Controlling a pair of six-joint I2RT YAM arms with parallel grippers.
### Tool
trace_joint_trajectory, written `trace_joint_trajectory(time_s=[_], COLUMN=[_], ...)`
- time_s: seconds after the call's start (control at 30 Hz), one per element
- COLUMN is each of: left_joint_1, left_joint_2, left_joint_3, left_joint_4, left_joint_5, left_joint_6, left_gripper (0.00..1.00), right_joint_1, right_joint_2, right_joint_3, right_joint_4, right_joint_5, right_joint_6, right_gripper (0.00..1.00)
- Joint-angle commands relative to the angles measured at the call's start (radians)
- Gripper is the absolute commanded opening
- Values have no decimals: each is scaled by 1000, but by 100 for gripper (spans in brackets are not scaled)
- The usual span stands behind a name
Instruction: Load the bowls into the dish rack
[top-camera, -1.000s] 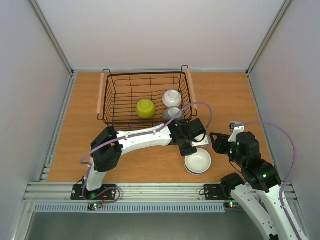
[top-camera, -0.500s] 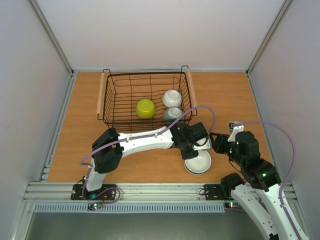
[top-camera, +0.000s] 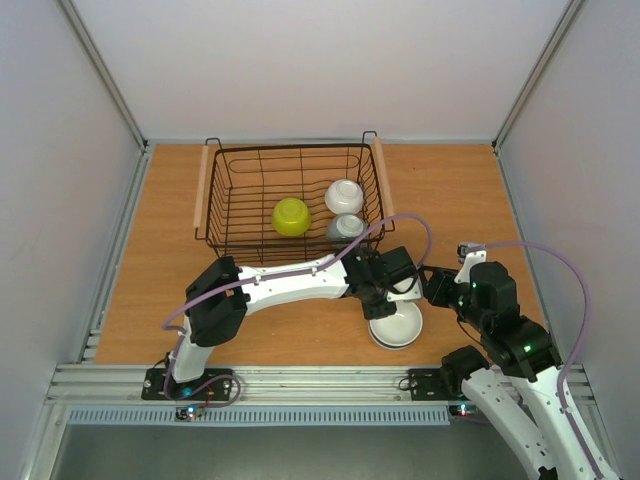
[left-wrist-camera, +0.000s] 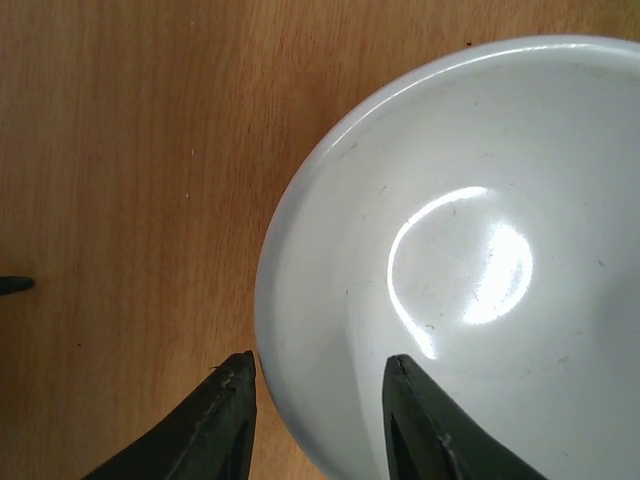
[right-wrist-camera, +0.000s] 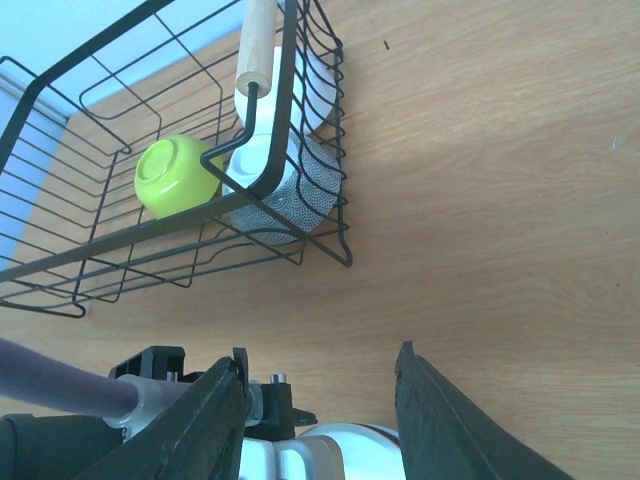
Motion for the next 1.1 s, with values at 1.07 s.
trace_joint_trajectory(time_s=[1.07], left_joint_1=[-5], left_joint_2=[-68], left_joint_3=[35], left_joint_4=[-19], left_joint_5=[19], left_joint_6=[30], left_gripper=[0], right_joint_1=[1], right_joint_2=[3], right_joint_3=[3], right_joint_4=[-4], right_joint_5=[-13], right_joint_6=[4], right_gripper=[43])
